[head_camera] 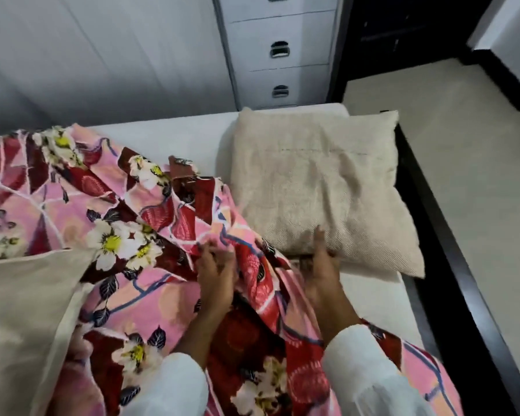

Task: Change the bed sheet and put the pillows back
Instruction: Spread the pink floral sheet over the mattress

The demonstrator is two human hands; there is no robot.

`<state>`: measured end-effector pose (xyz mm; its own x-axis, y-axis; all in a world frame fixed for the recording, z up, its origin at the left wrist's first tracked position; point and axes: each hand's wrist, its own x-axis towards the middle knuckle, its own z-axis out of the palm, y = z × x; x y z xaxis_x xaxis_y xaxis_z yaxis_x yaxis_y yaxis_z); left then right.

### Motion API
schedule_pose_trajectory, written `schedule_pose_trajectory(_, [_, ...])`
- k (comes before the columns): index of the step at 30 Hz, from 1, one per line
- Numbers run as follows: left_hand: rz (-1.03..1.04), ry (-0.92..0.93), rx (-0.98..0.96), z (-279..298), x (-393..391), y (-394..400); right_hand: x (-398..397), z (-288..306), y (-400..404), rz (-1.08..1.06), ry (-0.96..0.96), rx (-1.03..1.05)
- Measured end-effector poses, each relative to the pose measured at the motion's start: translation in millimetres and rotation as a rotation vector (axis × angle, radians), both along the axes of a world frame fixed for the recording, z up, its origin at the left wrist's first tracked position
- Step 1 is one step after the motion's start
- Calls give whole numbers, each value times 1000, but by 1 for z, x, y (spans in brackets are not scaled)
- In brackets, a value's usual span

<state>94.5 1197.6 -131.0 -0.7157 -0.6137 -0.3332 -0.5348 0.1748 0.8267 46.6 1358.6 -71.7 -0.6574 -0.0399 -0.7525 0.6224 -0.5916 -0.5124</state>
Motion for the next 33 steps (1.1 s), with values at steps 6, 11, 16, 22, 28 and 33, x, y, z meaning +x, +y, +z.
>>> schedule_pose_trajectory(6, [-166, -80, -4, 19, -19, 8, -41, 8, -14, -108, -128, -379])
schedule_pose_trajectory(11, [-319, -249, -146, 30, -44, 10, -66, 8, -20, -188, -43, -358])
schedule_pose_trajectory(16, [-284, -123, -16, 49, -36, -15, -58, 15, -25, -191, -95, -300])
schedule_pose_trajectory(22, [-103, -3, -272, 56, 29, -96, 20, 18, -104, -163, 127, 1123])
schedule_pose_trajectory(28, [-528, -21, -490, 49, 90, -186, 107, -11, -240, 450, 694, 1116])
schedule_pose_trajectory(33, [-1131, -234, -749, 9, 97, -193, 127, -60, -210, 1070, 462, 1607])
